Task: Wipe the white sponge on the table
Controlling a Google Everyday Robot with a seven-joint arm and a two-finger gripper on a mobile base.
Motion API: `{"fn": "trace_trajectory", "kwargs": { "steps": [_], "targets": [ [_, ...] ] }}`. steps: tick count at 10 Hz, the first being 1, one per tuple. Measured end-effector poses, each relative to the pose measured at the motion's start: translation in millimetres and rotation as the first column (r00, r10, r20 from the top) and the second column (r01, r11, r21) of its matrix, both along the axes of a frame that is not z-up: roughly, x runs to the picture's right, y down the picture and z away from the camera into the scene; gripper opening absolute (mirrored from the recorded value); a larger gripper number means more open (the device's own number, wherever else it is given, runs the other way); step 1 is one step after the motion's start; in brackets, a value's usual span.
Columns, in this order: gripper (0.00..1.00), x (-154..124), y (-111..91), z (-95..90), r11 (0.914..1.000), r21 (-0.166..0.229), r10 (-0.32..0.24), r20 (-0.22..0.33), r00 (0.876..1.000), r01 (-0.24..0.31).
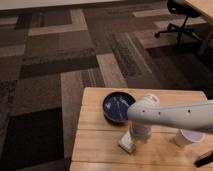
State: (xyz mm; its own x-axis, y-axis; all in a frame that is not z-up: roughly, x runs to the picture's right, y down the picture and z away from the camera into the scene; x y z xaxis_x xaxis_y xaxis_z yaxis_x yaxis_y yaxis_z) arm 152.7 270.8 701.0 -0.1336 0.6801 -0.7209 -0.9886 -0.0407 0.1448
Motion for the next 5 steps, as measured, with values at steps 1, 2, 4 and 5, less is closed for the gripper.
{"fn": "trace_trajectory", "kwargs": {
  "steps": [1, 2, 4, 5],
  "targets": [
    [0.00, -2.1, 0.7, 3.5, 1.0000, -0.005, -0.002, 0.006, 1.000, 0.002],
    [0.00, -9.8, -3.1, 11.8, 0.9999, -0.006, -0.010, 0.028, 1.000, 0.010],
    [0.00, -28.6, -21.5, 21.9, 0.9988, 0.016, -0.047, 0.078, 0.996, 0.046],
    [0.00, -41.6, -30.7, 25.0, 0.9973, 0.028, -0.070, 0.109, 0.992, 0.067]
  ]
}}
